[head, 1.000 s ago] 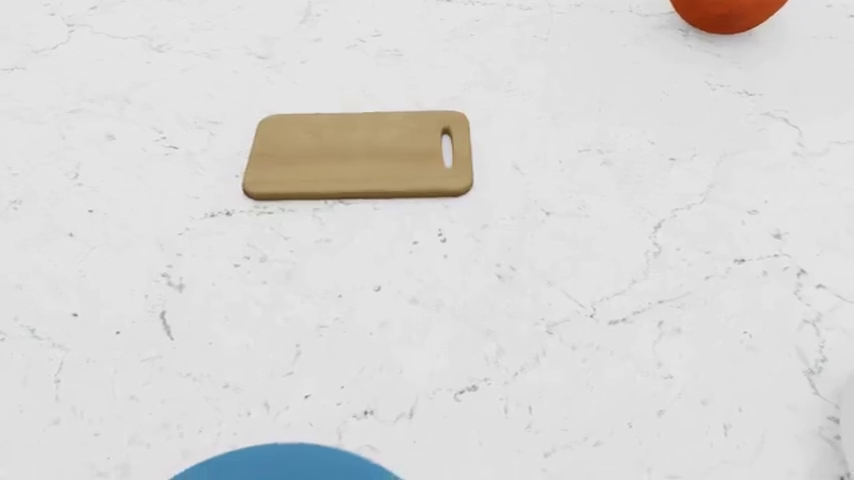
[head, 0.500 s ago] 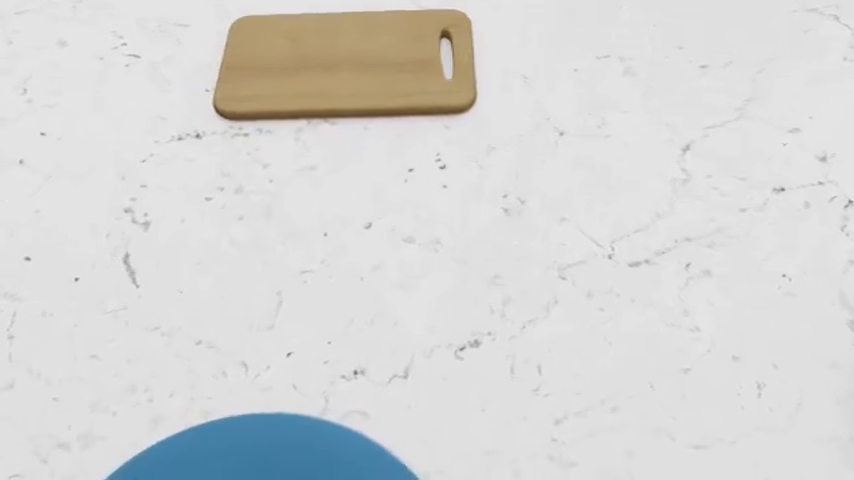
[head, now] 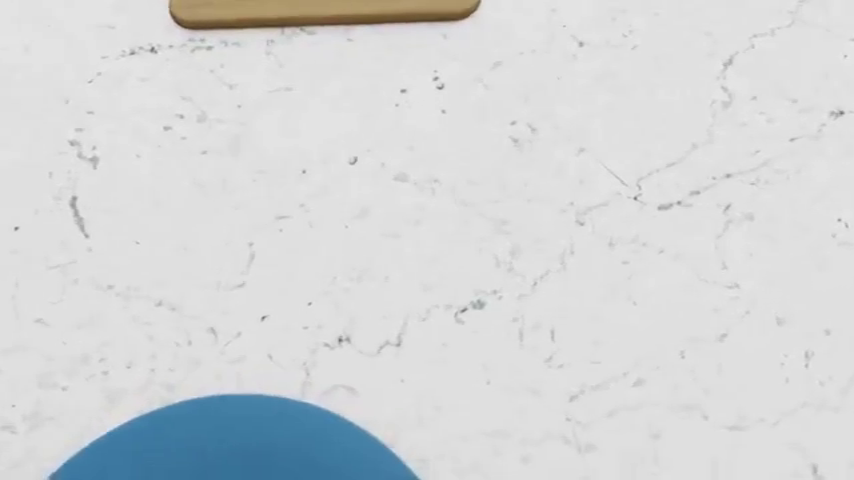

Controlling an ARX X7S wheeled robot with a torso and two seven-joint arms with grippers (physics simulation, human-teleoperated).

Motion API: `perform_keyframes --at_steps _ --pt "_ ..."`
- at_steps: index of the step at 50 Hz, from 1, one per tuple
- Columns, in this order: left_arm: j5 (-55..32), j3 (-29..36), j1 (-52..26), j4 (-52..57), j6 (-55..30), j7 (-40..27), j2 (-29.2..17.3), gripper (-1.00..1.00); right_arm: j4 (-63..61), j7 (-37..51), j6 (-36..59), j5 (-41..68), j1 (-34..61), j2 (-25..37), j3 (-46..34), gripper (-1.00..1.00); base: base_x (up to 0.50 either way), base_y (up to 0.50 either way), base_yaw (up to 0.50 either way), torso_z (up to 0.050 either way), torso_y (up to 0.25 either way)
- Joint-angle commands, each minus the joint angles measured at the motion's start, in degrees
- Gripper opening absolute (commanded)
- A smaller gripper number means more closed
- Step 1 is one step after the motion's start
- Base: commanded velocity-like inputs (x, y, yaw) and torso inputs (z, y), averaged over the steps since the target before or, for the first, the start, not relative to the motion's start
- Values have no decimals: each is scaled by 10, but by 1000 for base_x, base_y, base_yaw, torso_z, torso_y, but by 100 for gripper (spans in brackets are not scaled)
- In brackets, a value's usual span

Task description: Place all breads on the cutting board.

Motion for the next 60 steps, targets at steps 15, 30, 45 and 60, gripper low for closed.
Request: perform_keyframes --at_steps 15,30,45,60 --pt "52 -16 -6 -19 -1 39 18 -100 7 -8 0 -17 1 -4 11 -100 0 0 0 0 -201" --pt "65 -30 9 -4 -13 44 22 -100 20 -34 0 -51 1 -16 17 -100 114 0 -6 0 -187" --pt "38 -43 21 0 -13 12 19 -100 124 -97 -50 -177 -29 -90 81 -100 310 6 -30 0 -14" --pt "14 -63 47 10 -8 -18 8 -100 262 -107 -197 -244 -70 -173 70 -100 317 6 -34 0 -15"
